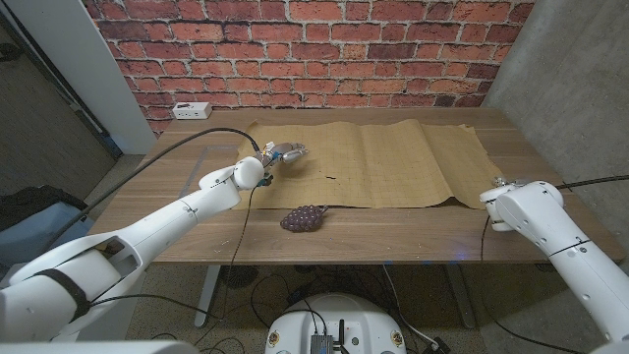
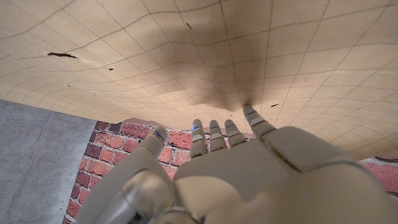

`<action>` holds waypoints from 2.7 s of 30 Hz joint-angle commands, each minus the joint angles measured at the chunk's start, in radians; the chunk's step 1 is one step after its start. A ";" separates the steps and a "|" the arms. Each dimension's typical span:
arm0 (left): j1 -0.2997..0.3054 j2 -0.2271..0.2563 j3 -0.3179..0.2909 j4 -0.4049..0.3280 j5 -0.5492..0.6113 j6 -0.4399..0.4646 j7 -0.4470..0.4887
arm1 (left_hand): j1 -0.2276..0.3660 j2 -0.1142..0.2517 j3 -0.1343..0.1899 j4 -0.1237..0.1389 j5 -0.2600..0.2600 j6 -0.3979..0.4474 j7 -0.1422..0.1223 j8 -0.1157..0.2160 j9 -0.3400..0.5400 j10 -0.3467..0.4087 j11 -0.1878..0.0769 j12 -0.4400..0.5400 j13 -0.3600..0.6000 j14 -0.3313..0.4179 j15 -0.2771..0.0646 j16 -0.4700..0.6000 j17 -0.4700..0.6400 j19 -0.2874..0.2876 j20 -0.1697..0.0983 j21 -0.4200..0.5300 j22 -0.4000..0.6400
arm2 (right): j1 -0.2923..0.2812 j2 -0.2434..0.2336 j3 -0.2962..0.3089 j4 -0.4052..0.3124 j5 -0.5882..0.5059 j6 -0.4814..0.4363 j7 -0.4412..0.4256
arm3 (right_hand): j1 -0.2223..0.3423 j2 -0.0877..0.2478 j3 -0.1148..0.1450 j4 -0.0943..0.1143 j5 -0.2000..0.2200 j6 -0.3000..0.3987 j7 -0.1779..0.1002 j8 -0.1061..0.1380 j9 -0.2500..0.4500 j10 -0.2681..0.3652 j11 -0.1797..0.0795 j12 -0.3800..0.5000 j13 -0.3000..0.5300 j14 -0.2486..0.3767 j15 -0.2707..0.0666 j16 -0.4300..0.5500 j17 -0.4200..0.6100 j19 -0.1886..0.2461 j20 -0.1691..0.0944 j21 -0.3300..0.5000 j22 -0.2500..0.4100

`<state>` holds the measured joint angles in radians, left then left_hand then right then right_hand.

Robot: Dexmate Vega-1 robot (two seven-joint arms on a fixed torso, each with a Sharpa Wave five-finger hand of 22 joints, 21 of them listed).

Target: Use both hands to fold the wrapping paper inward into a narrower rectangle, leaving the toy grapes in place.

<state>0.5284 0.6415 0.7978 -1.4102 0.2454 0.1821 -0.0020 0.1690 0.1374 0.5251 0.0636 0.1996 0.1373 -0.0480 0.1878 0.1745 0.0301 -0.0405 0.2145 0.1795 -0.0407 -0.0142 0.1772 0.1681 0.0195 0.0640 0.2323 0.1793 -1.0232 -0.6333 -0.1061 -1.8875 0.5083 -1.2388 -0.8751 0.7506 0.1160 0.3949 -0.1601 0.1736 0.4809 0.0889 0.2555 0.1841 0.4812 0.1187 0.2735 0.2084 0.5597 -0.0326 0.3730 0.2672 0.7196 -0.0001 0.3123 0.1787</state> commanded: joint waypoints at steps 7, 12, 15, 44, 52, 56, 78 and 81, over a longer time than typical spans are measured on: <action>0.009 0.002 -0.005 -0.014 0.002 0.001 0.006 | 0.004 -0.005 0.009 0.000 -0.001 -0.003 0.000 -0.002 0.004 -0.002 -0.001 -0.004 0.005 -0.003 -0.007 -0.001 0.000 0.003 0.000 -0.003 0.005 | 0.138 -0.062 -0.152 0.044 0.094 -0.157 -0.124 | 0.228 -0.014 -0.067 -0.013 0.017 0.308 -0.065 0.000 0.018 0.279 -0.053 0.198 0.112 0.228 -0.121 0.384 0.367 0.067 -0.010 0.105 0.066; 0.016 0.007 -0.007 -0.024 0.001 0.006 0.006 | 0.004 -0.007 0.009 -0.001 -0.001 -0.004 -0.001 -0.002 0.004 -0.002 -0.001 -0.005 0.005 -0.003 -0.007 -0.001 0.000 0.003 -0.001 -0.004 0.005 | 0.136 -0.065 -0.162 0.039 0.089 -0.131 -0.144 | 0.374 0.016 -0.091 -0.013 0.019 0.471 -0.074 0.015 0.029 0.406 -0.083 0.358 0.216 0.280 -0.156 0.573 0.555 0.055 -0.012 0.169 0.084; 0.020 0.010 -0.009 -0.029 0.000 0.009 0.006 | 0.004 -0.007 0.009 -0.001 -0.001 -0.004 -0.002 -0.003 0.004 -0.003 -0.001 -0.005 0.005 -0.004 -0.007 -0.002 0.000 0.003 -0.002 -0.004 0.005 | 0.099 -0.057 -0.149 0.015 0.033 -0.061 -0.141 | 0.412 0.042 -0.094 -0.002 0.016 0.550 -0.061 0.033 0.033 0.464 -0.083 0.424 0.260 0.329 -0.165 0.620 0.589 0.051 -0.009 0.198 0.091; 0.039 0.031 -0.010 -0.075 0.013 0.053 -0.010 | 0.001 0.050 0.040 0.028 0.007 0.032 0.049 0.007 0.005 0.035 0.006 0.001 0.005 0.030 -0.001 0.008 0.002 0.015 0.014 -0.006 0.007 | -0.129 0.083 -0.061 -0.199 -0.344 0.353 -0.120 | 0.481 0.055 -0.095 0.005 0.041 0.582 -0.008 0.071 0.116 0.501 -0.104 0.552 0.391 0.394 -0.186 0.693 0.703 0.040 0.026 0.282 0.111; 0.018 0.031 0.018 -0.070 0.057 0.068 -0.024 | 0.040 0.080 0.142 0.070 0.020 0.094 0.070 0.017 0.006 0.091 0.011 0.010 0.005 0.080 0.003 0.012 0.001 0.029 0.024 -0.005 0.008 | -0.091 0.103 -0.103 -0.275 -0.376 0.246 -0.122 | 0.498 0.009 -0.068 -0.012 0.028 0.631 0.022 0.099 0.145 0.557 -0.085 0.579 0.398 0.441 -0.164 0.695 0.759 0.072 0.047 0.331 0.109; -0.008 0.037 0.051 -0.061 0.100 0.061 -0.060 | 0.050 0.080 0.163 0.074 0.020 0.101 0.068 0.016 0.006 0.100 0.008 0.011 0.005 0.087 0.001 0.012 0.001 0.032 0.022 -0.004 0.008 | -0.056 0.113 -0.141 -0.308 -0.406 0.170 -0.127 | 0.497 0.001 -0.061 -0.012 0.025 0.640 0.024 0.103 0.151 0.565 -0.081 0.583 0.401 0.451 -0.155 0.697 0.774 0.076 0.051 0.342 0.108; -0.119 0.051 0.211 0.100 0.429 -0.129 -0.118 | 0.081 0.073 0.232 0.090 0.016 0.058 0.041 -0.008 0.007 0.067 -0.011 -0.012 0.007 0.097 -0.021 0.005 0.002 0.047 0.014 -0.001 0.009 | 0.041 0.229 -0.275 -0.475 -0.536 -0.132 -0.099 | 0.470 -0.029 -0.030 -0.007 0.062 0.679 0.038 0.121 0.177 0.593 -0.066 0.615 0.442 0.485 -0.130 0.710 0.850 0.082 0.065 0.387 0.104; -0.126 0.047 0.219 0.117 0.460 -0.154 -0.108 | 0.085 0.073 0.238 0.092 0.014 0.042 0.037 -0.012 0.007 0.051 -0.020 -0.018 0.007 0.089 -0.024 0.002 0.003 0.046 0.011 -0.002 0.009 | 0.025 0.227 -0.263 -0.506 -0.523 -0.122 -0.063 | 0.467 -0.031 -0.023 -0.006 0.073 0.678 0.039 0.121 0.182 0.591 -0.067 0.617 0.448 0.486 -0.131 0.710 0.863 0.080 0.066 0.393 0.102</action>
<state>0.4501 0.6951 0.9466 -1.3872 0.5650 0.1202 -0.1090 0.2396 0.1551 0.7518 0.1547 0.2152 0.1932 -0.0092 0.1819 0.1779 0.0947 -0.0574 0.2003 0.1846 0.0520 -0.0323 0.1820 0.1681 0.0588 0.0747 0.2315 0.1864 -0.9931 -0.4333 -0.3562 -2.2993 0.0019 -1.2751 -1.0167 1.2186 0.0916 0.3600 -0.1664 0.2359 1.0782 0.0605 0.3705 0.2935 1.0652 0.0553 0.8840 0.6506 1.0100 -0.1215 1.0765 1.1195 0.7986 0.0628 0.6960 0.2797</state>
